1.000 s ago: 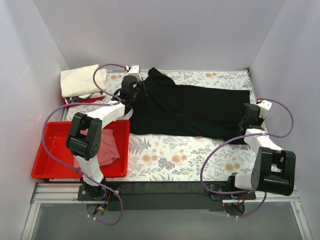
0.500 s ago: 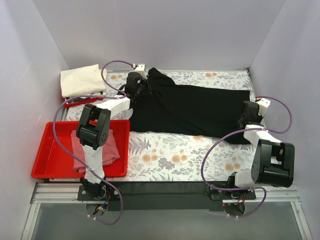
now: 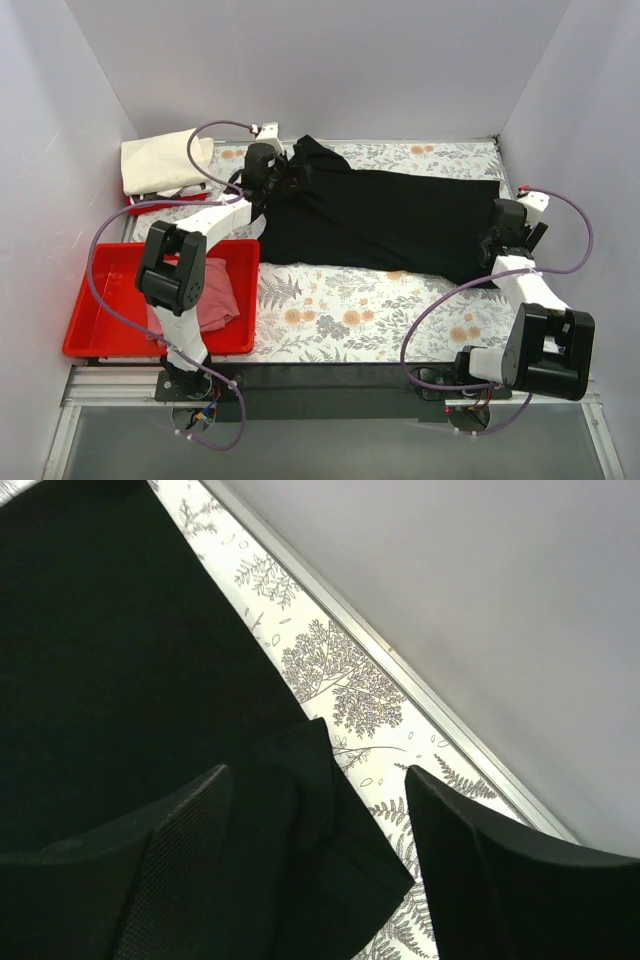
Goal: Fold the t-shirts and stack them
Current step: Fold the tshirt
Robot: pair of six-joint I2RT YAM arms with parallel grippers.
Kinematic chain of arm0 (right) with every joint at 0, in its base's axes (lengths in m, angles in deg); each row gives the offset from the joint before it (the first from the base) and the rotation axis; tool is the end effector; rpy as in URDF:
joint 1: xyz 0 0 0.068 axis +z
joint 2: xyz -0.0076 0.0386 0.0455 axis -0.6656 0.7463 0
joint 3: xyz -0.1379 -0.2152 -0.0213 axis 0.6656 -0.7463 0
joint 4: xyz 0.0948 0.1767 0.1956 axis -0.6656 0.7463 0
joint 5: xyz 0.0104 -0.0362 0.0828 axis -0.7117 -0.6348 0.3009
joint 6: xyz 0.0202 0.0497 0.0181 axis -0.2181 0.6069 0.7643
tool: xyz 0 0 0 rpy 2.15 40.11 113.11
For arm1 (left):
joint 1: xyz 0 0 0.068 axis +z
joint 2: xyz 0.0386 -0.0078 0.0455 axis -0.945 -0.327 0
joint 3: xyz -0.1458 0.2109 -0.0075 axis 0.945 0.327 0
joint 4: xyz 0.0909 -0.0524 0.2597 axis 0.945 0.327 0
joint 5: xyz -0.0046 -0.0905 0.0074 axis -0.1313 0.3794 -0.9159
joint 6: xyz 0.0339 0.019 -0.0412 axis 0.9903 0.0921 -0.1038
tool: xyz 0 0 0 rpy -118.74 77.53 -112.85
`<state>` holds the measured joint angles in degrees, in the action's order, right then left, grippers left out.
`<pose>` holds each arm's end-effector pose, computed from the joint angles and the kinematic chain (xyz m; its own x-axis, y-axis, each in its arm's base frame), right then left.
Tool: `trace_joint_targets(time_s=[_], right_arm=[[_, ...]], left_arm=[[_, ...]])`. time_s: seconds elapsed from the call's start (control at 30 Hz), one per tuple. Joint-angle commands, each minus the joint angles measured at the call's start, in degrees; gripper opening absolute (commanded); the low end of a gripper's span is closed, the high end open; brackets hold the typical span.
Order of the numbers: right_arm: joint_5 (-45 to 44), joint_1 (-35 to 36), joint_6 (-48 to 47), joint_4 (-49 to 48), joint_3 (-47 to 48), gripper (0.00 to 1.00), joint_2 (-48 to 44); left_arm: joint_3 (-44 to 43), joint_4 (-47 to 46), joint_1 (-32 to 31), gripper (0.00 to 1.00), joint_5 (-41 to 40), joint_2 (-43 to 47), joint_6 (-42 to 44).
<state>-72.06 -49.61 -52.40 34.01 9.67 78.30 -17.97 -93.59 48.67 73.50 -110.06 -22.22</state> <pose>0.2861 -0.0629 0.1927 -0.3563 0.2254 -0.9068 0.6994 0.7078 -0.0989 0.4257 -0.1730 0.2166 -0.4900 -0.6965 -0.5242 -0.0919 0.6393 -0.7635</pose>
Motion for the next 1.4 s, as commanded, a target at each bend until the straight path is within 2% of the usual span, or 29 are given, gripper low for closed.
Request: trace_joint_targets(time_s=[0.0,0.1,0.27,0.57,0.67,0.77,0.8,0.87,0.97,1.0,1.1,1.2,1.37], right_arm=[[0.8,-0.6,2.1,1.2,-1.8,0.65,-3.0],[3.9,-2.7,3.7,1.7,-5.5,0.66,-4.6],[10.8,-8.3,4.9,1.5,-10.3,0.66,-4.6],[17.9,-11.8,3.9,0.7,-11.1,0.62,-1.0],[18.4,-12.2,3.8,0.7,-11.3,0.57,-0.8],[19.0,-13.0,3.9,0.8,-11.8,0.48,-0.8],[19.1,-13.1,3.9,0.8,-12.0,0.42,-0.9],[19.1,-13.7,3.9,1.1,-12.3,0.38,-1.3],[19.0,-14.2,4.2,1.1,-12.9,0.26,-1.9],[18.9,-14.3,4.2,1.2,-13.1,0.17,-2.0],[18.3,-14.8,3.7,1.4,-12.8,0.06,-1.9],[16.8,-15.4,2.8,1.8,-11.6,0.01,-1.7],[14.7,-16.5,1.3,2.5,-8.0,0.01,0.5]], left_arm=[[6.8,0.1,-2.5,0.92,-2.3,6.7,-4.0],[13.0,0.2,-5.4,0.93,-4.0,9.6,-4.9],[18.1,1.1,-10.5,0.93,-5.2,11.0,-6.7],[22.6,2.4,-10.9,0.93,-6.2,8.2,-10.5],[23.2,2.4,-10.9,0.93,-7.4,7.7,-10.4],[23.2,2.4,-10.9,0.93,-8.8,7.4,-9.5],[23.3,2.4,-11.0,0.93,-9.1,7.3,-9.3],[23.7,2.4,-10.9,0.93,-9.9,7.3,-9.0],[24.8,1.7,-10.8,0.93,-10.4,7.2,-8.7],[25.2,1.5,-10.8,0.93,-10.6,7.1,-8.7],[25.7,1.5,-10.8,0.93,-11.5,6.6,-8.5],[26.9,2.2,-10.8,0.93,-12.4,7.2,-8.7],[31.7,2.3,-10.8,0.93,-10.3,10.9,-9.1]])
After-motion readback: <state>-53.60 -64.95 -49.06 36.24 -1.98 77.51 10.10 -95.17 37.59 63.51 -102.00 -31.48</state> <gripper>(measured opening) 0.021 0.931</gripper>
